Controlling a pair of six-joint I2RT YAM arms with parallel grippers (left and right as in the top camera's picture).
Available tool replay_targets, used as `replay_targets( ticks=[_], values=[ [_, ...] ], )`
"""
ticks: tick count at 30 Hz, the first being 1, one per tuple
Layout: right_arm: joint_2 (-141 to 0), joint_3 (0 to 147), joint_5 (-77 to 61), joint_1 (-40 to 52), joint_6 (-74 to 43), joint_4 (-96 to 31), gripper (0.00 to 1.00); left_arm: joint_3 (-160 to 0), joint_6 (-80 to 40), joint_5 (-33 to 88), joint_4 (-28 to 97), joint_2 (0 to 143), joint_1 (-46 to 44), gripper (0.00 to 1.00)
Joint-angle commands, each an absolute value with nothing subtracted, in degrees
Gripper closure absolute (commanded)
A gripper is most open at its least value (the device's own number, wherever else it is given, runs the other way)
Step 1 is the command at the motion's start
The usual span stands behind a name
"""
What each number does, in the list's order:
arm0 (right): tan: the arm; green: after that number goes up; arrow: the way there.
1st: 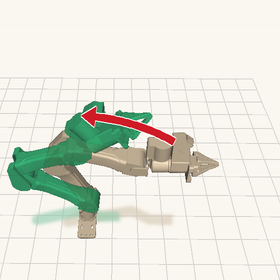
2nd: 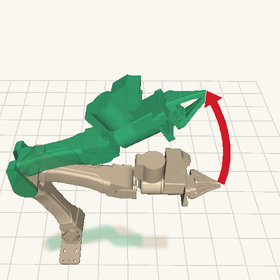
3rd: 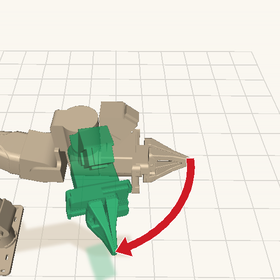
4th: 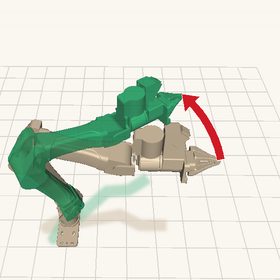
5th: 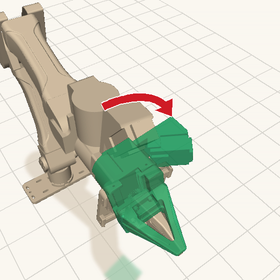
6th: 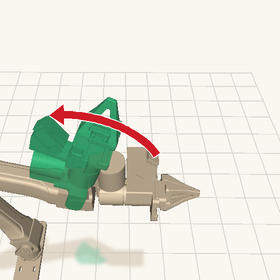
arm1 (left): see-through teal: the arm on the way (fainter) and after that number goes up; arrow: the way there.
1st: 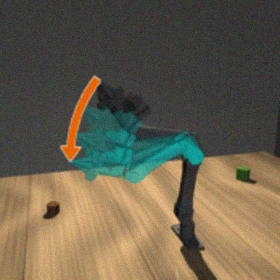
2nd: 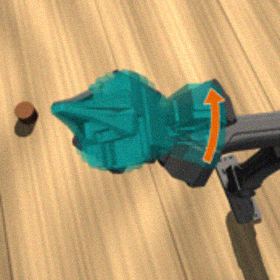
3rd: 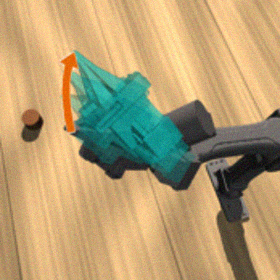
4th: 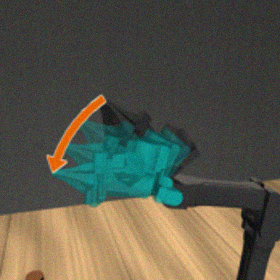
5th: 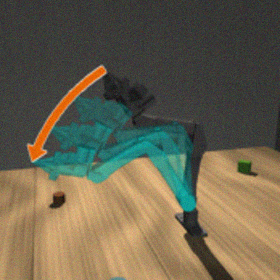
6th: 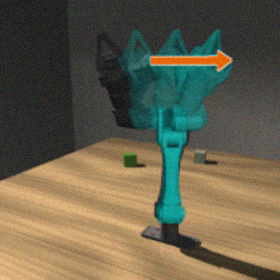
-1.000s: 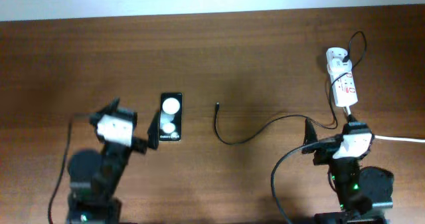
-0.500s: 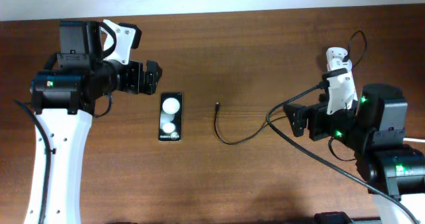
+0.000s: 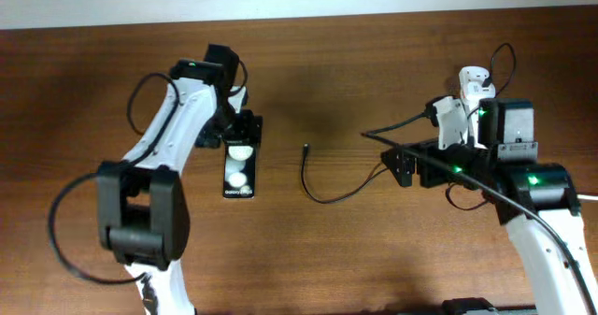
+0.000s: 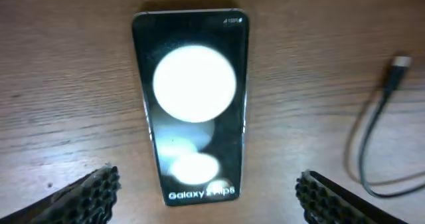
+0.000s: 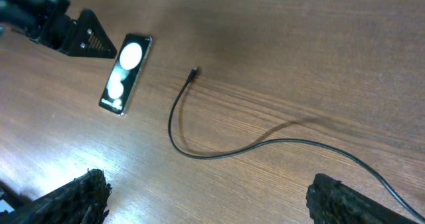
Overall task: Plug charger to phone and switch on socket
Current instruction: 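Move the left gripper over the black phone and the right gripper toward the cable, then grasp the black phone with the left gripper and lift it upright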
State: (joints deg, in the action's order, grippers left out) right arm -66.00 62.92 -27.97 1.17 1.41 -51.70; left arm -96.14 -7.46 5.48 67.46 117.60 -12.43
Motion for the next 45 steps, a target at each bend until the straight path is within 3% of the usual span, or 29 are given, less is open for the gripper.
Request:
replay_targets(
  ticks=[1, 8, 16, 30, 45],
  values=[
    [-67.57, 63.96, -27.83, 1.13, 0.36, -51.66, 0.01, -96.42, -8.12, 4.40, 66.11, 122.54, -14.00, 0.10],
    [-67.61, 63.96, -27.59, 1.13, 0.38, -51.66, 0.01, -91.92, -3.36, -0.93, 60.60, 126.02, -14.48, 0.10],
    [-67.68, 63.96, -26.70, 1.13, 0.38, -51.68, 0.01, -87.88, -3.90, 1.78, 59.20, 126.02, -14.48, 0.10],
    [-67.68, 63.96, -26.30, 1.13, 0.38, -51.66, 0.01, -88.03, -9.82, 3.64, 60.71, 125.99, -14.48, 0.27],
    [-67.68, 63.96, -26.30, 1.13, 0.38, -51.66, 0.01, -106.74, -9.82, 6.68, 70.22, 125.99, -14.48, 0.30]
  ],
)
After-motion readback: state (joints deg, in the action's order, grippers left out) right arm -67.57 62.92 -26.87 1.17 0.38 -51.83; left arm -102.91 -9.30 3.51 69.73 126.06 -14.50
